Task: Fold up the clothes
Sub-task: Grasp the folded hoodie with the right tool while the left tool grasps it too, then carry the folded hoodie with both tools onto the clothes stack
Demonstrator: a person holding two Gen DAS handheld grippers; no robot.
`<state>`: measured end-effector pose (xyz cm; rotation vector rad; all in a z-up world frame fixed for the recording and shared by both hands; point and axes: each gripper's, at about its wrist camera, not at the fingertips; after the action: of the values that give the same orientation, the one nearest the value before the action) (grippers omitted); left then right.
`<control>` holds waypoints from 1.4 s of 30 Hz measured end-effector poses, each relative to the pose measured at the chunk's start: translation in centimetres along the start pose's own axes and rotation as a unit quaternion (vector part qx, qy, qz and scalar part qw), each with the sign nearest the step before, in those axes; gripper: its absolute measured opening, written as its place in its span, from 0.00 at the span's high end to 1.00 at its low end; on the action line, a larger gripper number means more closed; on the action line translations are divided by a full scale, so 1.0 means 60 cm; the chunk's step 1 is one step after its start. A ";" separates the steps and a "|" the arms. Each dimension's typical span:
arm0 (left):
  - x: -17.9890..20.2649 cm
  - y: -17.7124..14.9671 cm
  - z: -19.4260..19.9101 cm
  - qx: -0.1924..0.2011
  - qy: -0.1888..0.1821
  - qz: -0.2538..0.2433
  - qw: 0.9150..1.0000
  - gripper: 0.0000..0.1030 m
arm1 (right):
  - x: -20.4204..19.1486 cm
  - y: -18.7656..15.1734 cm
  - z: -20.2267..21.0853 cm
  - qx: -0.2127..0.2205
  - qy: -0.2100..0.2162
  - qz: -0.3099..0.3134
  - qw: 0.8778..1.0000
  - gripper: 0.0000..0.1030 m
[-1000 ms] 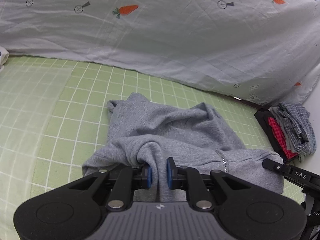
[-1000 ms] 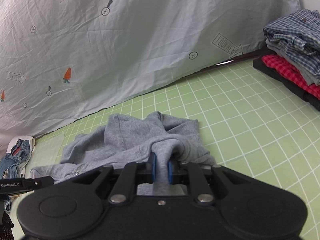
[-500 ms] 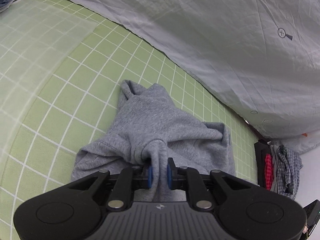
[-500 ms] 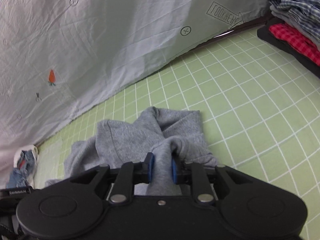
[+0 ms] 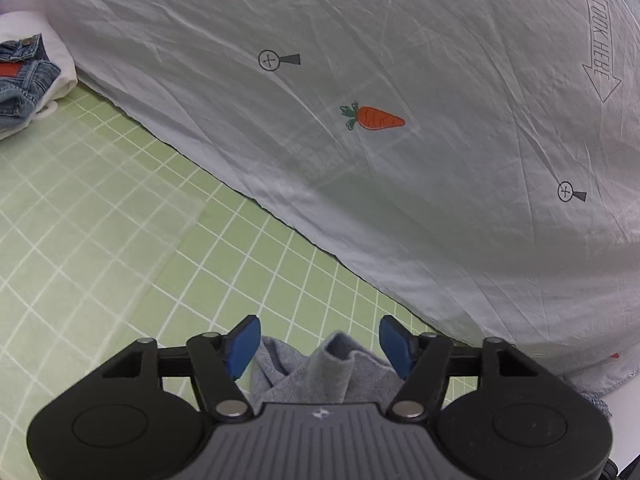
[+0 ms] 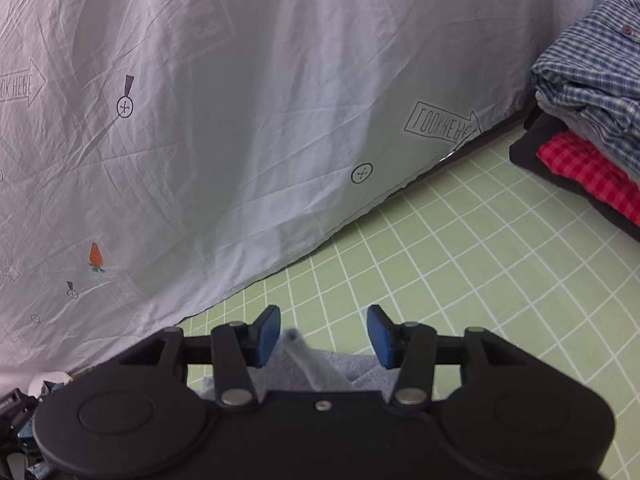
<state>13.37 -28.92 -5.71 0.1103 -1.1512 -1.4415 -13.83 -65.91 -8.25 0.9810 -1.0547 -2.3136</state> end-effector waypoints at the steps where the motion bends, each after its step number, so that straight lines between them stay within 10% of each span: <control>1: -0.003 -0.003 0.001 -0.004 0.003 -0.007 1.000 0.28 | -0.001 -0.006 0.001 -0.003 -0.003 0.010 1.000 0.45; 18: -0.053 -0.146 -0.077 -0.172 0.041 -0.081 0.981 0.16 | 0.012 -0.121 -0.026 -0.118 -0.004 0.043 0.992 0.13; 31: -0.011 -0.163 -0.118 -0.179 -0.053 -0.163 0.969 0.07 | 0.013 -0.151 -0.078 -0.160 0.046 0.033 0.985 0.00; 42: -0.012 -0.192 -0.120 -0.188 -0.128 -0.091 0.970 0.11 | -0.046 -0.192 -0.087 -0.166 0.121 0.032 0.978 0.08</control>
<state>10.20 -34.93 -17.49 -0.2491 -1.0710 -1.8548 -8.99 -59.56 -18.41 1.0401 -0.5705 -2.1587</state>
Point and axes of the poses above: each gripper's, at about its wrist camera, not at the fingertips, and z roughly against the way its jaws point, x to its right, y to its top, and after that the axes turned 14 degrees about x, right-handed
